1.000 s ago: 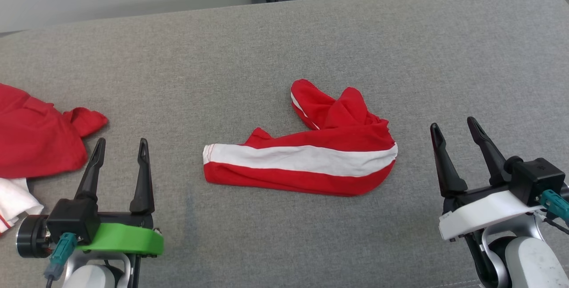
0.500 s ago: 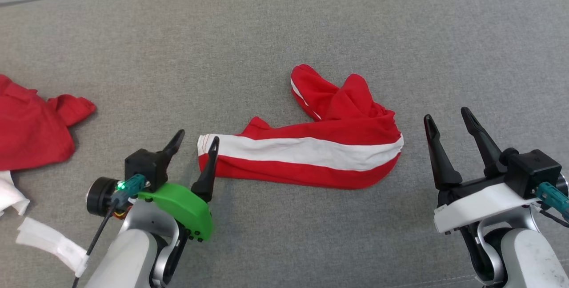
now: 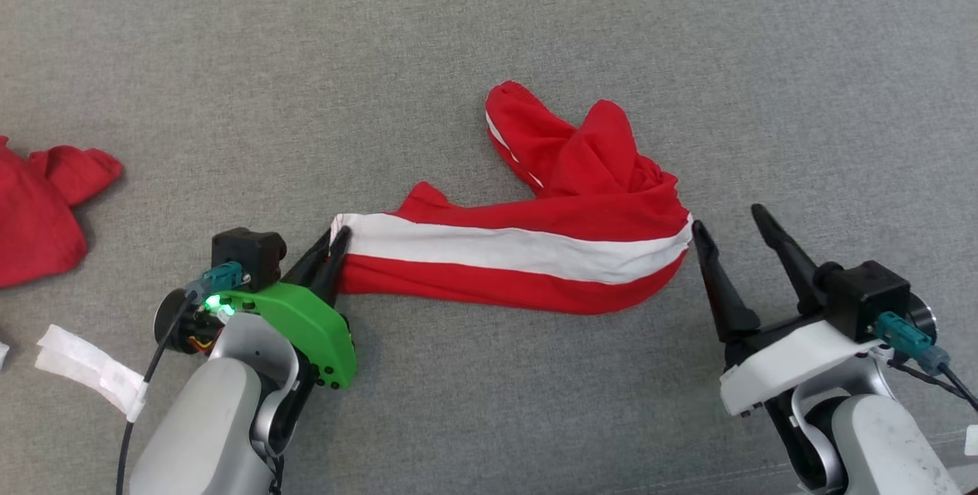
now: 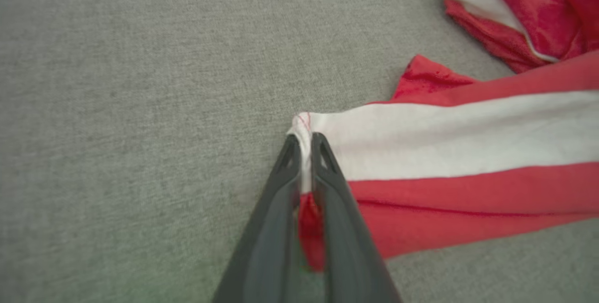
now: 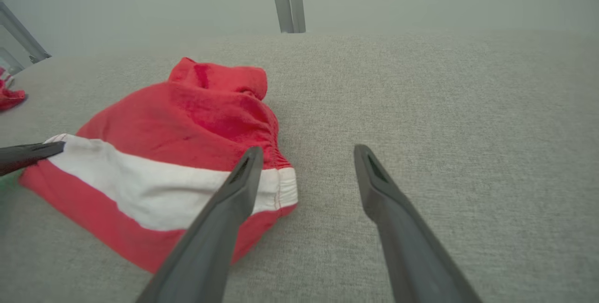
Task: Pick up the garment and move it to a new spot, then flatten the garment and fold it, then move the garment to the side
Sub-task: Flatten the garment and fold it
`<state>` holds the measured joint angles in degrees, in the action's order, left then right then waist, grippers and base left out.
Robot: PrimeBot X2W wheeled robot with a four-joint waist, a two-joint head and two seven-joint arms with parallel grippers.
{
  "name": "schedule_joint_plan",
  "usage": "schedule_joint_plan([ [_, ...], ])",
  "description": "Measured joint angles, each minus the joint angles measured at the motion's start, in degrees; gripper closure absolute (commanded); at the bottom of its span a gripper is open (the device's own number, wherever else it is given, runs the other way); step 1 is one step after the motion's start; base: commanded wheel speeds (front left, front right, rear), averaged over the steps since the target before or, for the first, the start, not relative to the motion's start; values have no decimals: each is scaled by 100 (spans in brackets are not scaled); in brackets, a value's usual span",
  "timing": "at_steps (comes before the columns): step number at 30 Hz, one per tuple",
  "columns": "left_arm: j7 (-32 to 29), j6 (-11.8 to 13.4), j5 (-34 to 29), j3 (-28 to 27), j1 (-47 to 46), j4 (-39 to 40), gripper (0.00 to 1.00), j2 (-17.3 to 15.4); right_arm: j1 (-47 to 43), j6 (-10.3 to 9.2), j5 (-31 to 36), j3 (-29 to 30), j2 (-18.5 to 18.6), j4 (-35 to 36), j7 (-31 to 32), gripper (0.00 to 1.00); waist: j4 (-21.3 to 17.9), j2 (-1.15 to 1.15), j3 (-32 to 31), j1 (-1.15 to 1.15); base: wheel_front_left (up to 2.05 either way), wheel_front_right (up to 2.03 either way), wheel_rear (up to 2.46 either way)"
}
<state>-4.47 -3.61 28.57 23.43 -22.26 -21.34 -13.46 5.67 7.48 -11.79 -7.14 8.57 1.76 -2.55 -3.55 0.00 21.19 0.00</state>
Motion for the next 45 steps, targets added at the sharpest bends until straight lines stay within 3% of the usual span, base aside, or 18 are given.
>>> schedule_joint_plan([
  [11, 385, -56, -12, 81, -153, -91, 100, 107, 296, 1, -383, -756, 210, -568, 270, 0, 264, 0, 143, 0, 0, 0, 0],
  [14, 525, -42, -20, 77, -153, -90, 100, 119, 304, 0, -474, -771, 220, -719, 396, 53, 318, 0, 148, 0, 0, 0, 0],
  [15, 564, -41, -21, 74, -153, -89, 100, 121, 316, 0, -536, -802, 224, -757, 448, 100, 328, 0, 145, 0, 0, 0, 0],
  [20, 781, 4, -36, 52, -149, -15, 100, 122, 363, 1, -697, -795, 270, -861, 520, 100, 353, 0, 110, 0, 0, 0, 0],
  [25, 1225, 140, -136, -32, -128, 319, 100, 89, 428, 1, -667, -580, 310, -570, 124, 100, 345, 0, 3, 0, 0, 0, 0],
  [35, 1669, 501, -591, -259, -279, 2130, 100, -205, 1027, 1, -430, 198, 442, 728, -30, 100, 293, 0, -472, 0, 0, 0, 0],
  [41, 1591, 669, -1000, -390, -1024, 3424, 100, -372, 1827, 4, -252, 715, 623, 1573, 388, 100, 258, 0, -789, 0, 0, 0, 0],
  [45, 1359, 738, -1106, -488, -1472, 3879, 100, -427, 2189, 7, -275, 887, 797, 1848, 691, 100, 238, 0, -934, 0, 0, 0, 0],
])
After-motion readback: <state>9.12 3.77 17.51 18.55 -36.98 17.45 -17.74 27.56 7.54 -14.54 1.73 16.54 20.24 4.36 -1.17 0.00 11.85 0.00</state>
